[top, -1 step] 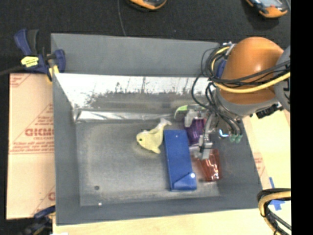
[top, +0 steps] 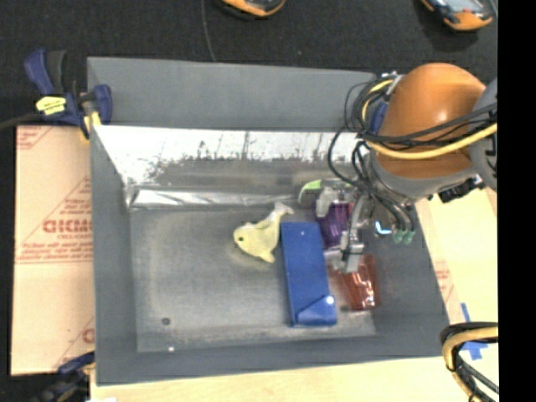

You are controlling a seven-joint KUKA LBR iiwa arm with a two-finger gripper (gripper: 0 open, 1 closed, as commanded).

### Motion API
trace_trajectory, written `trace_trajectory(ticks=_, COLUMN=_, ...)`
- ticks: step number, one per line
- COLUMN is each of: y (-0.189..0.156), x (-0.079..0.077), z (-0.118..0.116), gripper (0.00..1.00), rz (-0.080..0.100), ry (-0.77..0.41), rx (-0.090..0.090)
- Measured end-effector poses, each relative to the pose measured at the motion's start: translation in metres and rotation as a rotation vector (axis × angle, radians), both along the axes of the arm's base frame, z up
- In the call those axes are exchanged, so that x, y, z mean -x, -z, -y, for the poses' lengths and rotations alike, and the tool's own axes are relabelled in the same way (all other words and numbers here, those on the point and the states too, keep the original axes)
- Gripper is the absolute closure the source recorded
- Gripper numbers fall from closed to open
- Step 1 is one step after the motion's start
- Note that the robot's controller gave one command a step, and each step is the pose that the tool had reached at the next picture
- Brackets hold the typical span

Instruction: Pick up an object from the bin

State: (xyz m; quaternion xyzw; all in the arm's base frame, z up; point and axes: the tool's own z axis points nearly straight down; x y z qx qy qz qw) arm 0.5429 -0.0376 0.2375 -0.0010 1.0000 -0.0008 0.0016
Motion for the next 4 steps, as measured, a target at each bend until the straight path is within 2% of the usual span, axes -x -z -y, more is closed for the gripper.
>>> trace_trajectory(ticks=1, y=0.034, x=-0.003, z=-0.058, gripper=0.0, rz=0.004, ry=0.008, rx=-0.001)
trace_trajectory(ticks=2, y=0.055, x=0.013, z=-0.08, gripper=0.0, rz=0.006, ry=-0.155, rx=0.003)
trace_trajectory(ticks=3, y=0.117, x=-0.034, z=-0.041, gripper=0.0, rz=0.013, ry=-0.159, rx=0.001)
trace_trajectory(ticks=4, y=0.131, x=-0.064, z=-0.041, gripper=0.0, rz=0.009, ry=-0.382, rx=0.002)
